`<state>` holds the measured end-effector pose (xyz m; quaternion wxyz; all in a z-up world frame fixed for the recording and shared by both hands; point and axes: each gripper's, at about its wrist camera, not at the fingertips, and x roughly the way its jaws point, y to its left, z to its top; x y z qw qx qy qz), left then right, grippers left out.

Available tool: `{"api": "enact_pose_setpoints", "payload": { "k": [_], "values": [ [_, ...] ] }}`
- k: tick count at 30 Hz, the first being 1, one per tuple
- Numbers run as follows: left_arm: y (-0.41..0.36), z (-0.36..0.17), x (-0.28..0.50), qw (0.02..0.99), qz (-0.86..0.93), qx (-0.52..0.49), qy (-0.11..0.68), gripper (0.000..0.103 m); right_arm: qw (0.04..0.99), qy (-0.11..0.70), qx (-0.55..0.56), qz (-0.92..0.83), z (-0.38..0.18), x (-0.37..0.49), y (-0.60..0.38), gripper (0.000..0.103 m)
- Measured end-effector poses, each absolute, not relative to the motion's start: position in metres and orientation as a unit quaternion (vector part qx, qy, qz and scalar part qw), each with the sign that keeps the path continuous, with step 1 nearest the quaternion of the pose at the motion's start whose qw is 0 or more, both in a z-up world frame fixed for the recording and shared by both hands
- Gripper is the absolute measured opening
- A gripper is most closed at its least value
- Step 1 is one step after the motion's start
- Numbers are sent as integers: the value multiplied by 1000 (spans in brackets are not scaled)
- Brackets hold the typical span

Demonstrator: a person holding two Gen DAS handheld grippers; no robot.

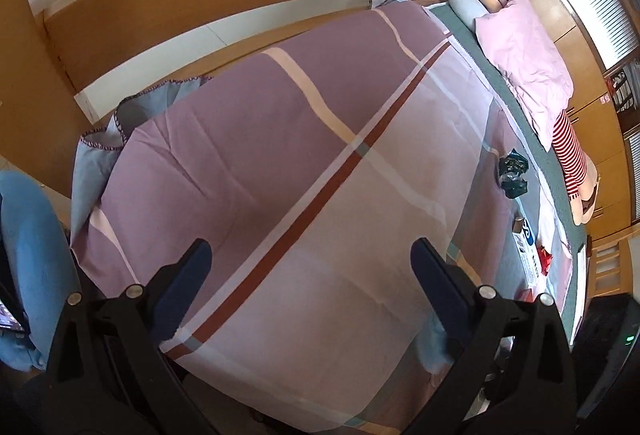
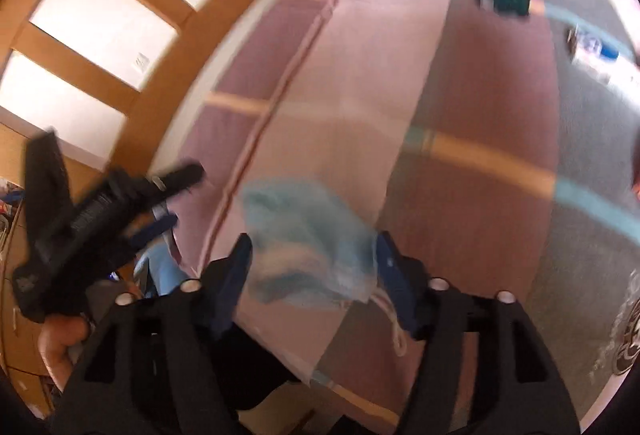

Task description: Collect trash

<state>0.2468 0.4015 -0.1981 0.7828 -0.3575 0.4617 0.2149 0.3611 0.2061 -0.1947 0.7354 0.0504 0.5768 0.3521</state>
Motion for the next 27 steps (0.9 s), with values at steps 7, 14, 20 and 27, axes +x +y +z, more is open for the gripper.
{"api": "enact_pose_setpoints", "payload": {
  "k": [7,14,20,27],
  "values": [
    [392,-207,250,776,201,-355,481,99,811,497,162,264,-149,424,141,81],
    [374,-213,255,775,166,-342,505,99,862,472,113,148,-162,512,153,82],
    [357,-222,268,771,141,-322,531,99,873,480,15,87,-198,569,190,82],
    [333,-220,279,782,100,-284,546,99,844,527,46,88,-237,598,204,51]
  ]
}}
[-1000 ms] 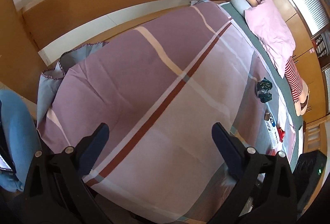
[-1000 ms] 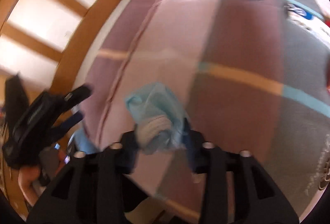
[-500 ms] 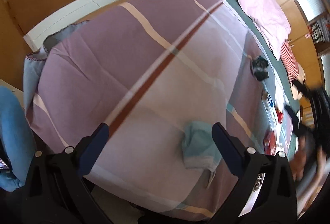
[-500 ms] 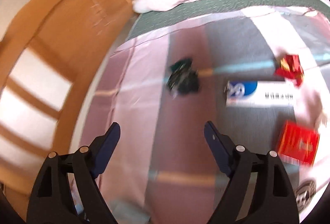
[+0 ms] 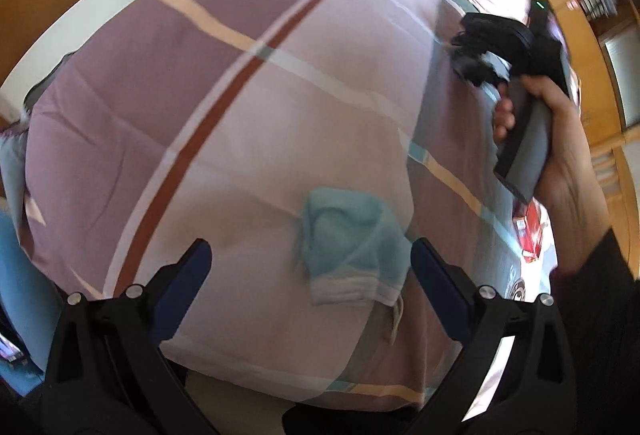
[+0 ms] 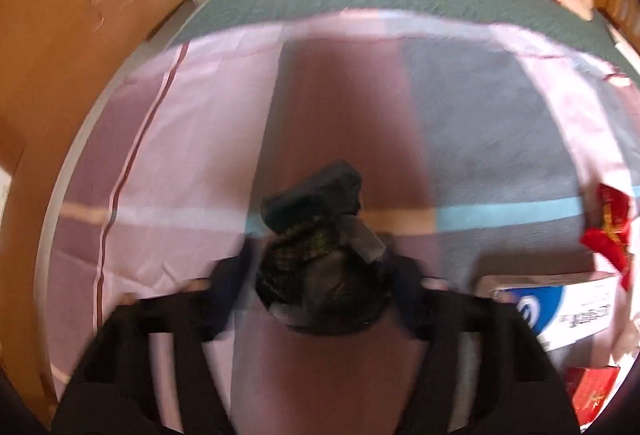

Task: Collect trash
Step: 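Grasp the black plastic bag with the right tool while the left tool grasps the mask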

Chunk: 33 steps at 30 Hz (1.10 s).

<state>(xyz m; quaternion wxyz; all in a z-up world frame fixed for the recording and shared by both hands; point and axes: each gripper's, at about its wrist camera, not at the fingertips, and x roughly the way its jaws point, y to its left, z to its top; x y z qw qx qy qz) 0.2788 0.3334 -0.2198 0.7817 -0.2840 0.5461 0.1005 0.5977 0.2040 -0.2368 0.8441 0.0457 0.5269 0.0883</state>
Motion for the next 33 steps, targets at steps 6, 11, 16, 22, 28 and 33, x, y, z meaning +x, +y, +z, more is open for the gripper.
{"api": "enact_pose_setpoints", "payload": {
  "k": [6,11,16,22,28,33],
  "values": [
    [326,-221,285,787,98,-273,545,99,848,518,51,104,-221,570,202,45],
    [307,-229,300,805,78,-226,544,96,846,510,69,138,-192,531,184,45],
    [280,-234,306,819,60,-139,553,60,856,482,45,179,-151,477,157,45],
    [274,-229,303,830,35,-122,543,28,873,448,-4,193,-119,404,115,45],
    [283,-205,290,857,-7,-167,488,25,876,447,49,176,-114,353,53,45],
    [312,-192,274,848,-76,-291,437,25,885,432,64,161,-105,301,8,45]
  ]
}}
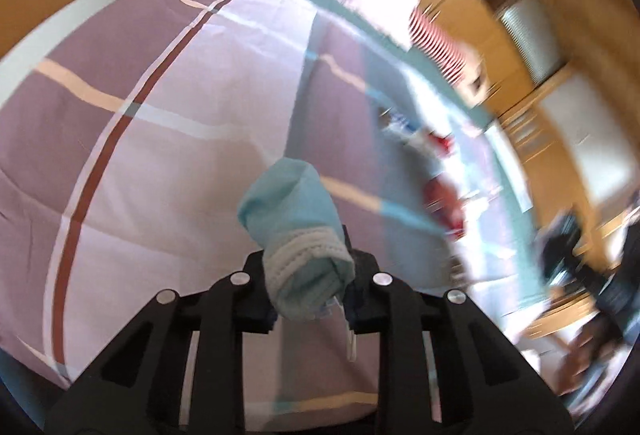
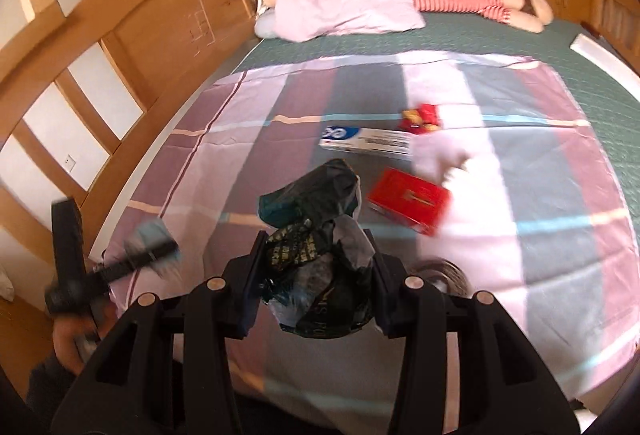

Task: Collect trash
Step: 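Grasp the black plastic bag with the right tool while the left tool grasps the mask, then carry the mask and black bag over the basket and open both tools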

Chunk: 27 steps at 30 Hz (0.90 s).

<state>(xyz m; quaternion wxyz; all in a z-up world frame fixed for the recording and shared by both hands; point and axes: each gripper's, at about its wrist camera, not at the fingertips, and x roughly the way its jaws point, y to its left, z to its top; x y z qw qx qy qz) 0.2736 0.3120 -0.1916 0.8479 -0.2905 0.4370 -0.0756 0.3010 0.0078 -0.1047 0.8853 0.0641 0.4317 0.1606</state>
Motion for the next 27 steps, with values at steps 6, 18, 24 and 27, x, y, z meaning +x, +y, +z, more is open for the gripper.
{"api": "enact_pose_setpoints", "payload": {
  "k": [6,18,24,27],
  "values": [
    [315,-176,254,853,-74,-317,409,25,898,401,101,153,-89,248,-50,45],
    [143,-82,155,919,-139,-146,339,25,909,388,107,108,-72,154,-129,45],
    [66,-84,123,909,-199,-93,355,25,900,421,79,77,-92,98,-167,45],
    [41,-92,114,902,-212,-78,367,25,885,451,89,71,-118,77,-181,45]
  ]
}}
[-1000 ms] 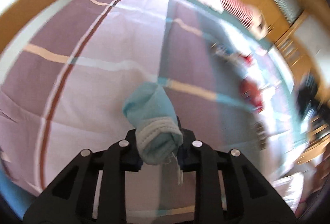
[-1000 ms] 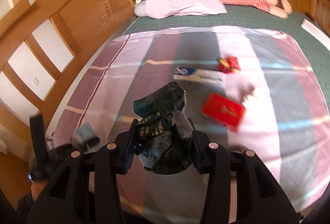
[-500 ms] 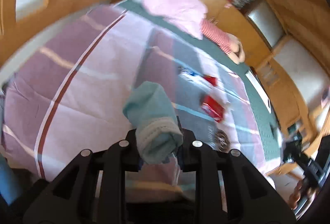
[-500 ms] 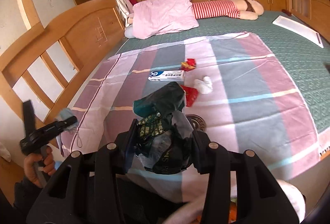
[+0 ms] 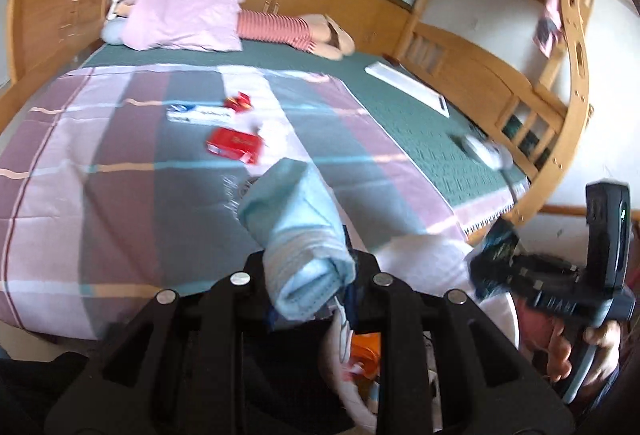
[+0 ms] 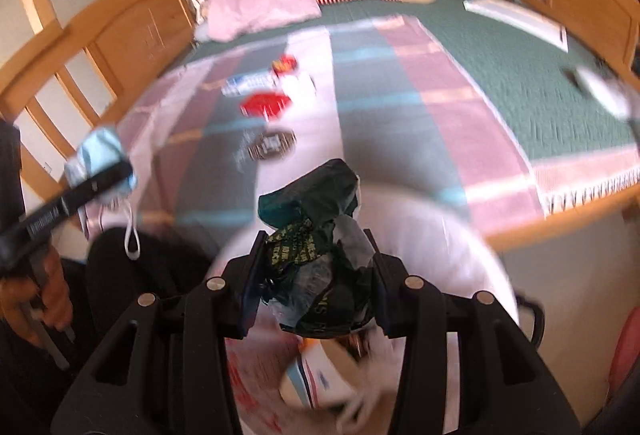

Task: Collect trash
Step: 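Carry the mask and black bag over the basket and open both tools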

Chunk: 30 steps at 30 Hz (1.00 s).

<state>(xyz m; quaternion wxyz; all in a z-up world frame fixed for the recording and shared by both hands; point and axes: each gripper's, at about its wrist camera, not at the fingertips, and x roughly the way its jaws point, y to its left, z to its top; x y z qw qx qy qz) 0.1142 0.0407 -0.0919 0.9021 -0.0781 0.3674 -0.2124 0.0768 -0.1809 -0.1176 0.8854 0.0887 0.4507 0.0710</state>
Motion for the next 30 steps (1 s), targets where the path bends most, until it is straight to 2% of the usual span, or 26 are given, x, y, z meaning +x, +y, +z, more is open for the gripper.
{"api": "enact_pose_setpoints", "payload": {
  "k": [3,5,7,9,14,16,18,23,24,26,30],
  "values": [
    [23,-99,110,893,-227,-69,382,25,867,484,102,62,-145,61,-191,46],
    [11,-102,107,890,-234,-60,388,25,856,501,112,61,-157,55,-195,52],
    [1,-105,103,885,-242,-51,394,25,851,505,127,66,-157,51,-203,62],
    [-6,-109,100,882,-249,-44,399,25,864,481,141,48,-145,44,-216,66],
    [-35,-121,91,863,-292,-11,412,25,908,347,234,-3,-95,20,-268,68],
    [-55,-129,81,843,-334,21,422,27,922,295,250,-23,-80,10,-279,79],
    [-70,-135,73,826,-366,46,426,34,933,252,253,-39,-70,2,-285,84],
    [-85,-139,59,817,-391,80,416,76,955,202,193,-95,-57,-6,-272,98],
    [-83,-137,60,820,-389,75,412,78,960,192,173,-111,-55,-6,-267,99],
    [-73,-132,64,832,-379,53,401,90,966,172,134,-137,-54,-7,-256,99],
    [-49,-123,80,862,-341,-6,376,97,971,152,116,-141,-55,0,-250,99]
  ]
}}
